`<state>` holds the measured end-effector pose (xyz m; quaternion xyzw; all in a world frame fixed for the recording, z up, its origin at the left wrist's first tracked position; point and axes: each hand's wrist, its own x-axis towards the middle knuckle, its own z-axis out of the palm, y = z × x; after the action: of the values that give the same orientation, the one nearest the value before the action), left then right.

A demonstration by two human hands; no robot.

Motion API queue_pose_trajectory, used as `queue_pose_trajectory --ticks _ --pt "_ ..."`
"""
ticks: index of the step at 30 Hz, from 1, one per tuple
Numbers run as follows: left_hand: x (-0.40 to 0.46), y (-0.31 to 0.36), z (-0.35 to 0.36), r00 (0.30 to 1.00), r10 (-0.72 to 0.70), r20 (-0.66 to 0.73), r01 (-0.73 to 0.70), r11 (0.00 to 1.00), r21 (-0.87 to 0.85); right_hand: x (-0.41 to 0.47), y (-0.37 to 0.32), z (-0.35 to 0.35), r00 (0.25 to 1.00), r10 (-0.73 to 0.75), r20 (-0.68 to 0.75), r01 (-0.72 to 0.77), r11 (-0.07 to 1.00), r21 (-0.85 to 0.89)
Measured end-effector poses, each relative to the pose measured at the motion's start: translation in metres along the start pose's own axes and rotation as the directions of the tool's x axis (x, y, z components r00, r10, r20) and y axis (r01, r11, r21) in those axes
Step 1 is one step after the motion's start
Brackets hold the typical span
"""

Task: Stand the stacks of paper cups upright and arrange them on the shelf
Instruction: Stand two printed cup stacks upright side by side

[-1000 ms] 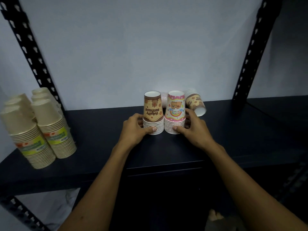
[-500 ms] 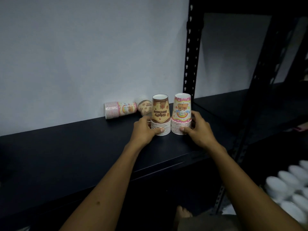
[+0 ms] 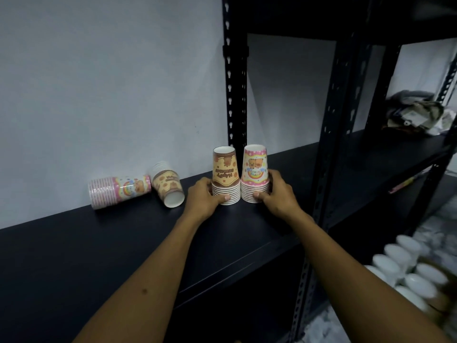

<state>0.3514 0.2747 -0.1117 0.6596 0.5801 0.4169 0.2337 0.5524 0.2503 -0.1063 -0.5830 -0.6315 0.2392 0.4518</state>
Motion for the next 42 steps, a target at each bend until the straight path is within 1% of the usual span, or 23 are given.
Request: queue_pose_trajectory --ticks 5,10,15,20,23,28,42 --pt "0.021 -0.002 0.013 1.000 -0.019 0.002 0.019 1.000 -0.016 0.017 0.004 -0.002 1.000 0.023 0.002 -0.023 1.000 -0.004" --pt "0.031 -0.005 0.019 1.000 -0.026 0.005 0.026 0.998 -0.064 0.026 0.009 -0.002 1.000 0.006 0.020 -0.005 1.000 -0.022" --pt "0.030 -0.010 0.023 1.000 0.008 -0.008 -0.009 0.995 -0.098 0.024 0.012 0.003 1.000 -0.021 -0.009 0.020 1.000 -0.022" --pt "0.029 -0.011 0.025 0.999 0.039 -0.018 -0.040 0.998 -0.051 0.023 0.012 0.004 1.000 -0.024 -0.013 0.024 1.000 -0.004" --pt "0.027 -0.012 0.025 1.000 0.014 -0.026 -0.016 0.998 -0.059 0.022 0.010 0.004 1.000 -0.022 -0.015 0.022 1.000 -0.007" --pt "0.026 -0.011 0.024 1.000 0.025 -0.013 -0.026 0.998 -0.066 0.020 0.007 0.004 0.998 -0.058 -0.035 0.056 0.998 -0.035" --pt "0.023 -0.009 0.022 1.000 0.028 0.005 -0.028 0.998 -0.059 0.021 0.008 0.004 0.999 -0.031 -0.031 0.030 0.999 -0.028"
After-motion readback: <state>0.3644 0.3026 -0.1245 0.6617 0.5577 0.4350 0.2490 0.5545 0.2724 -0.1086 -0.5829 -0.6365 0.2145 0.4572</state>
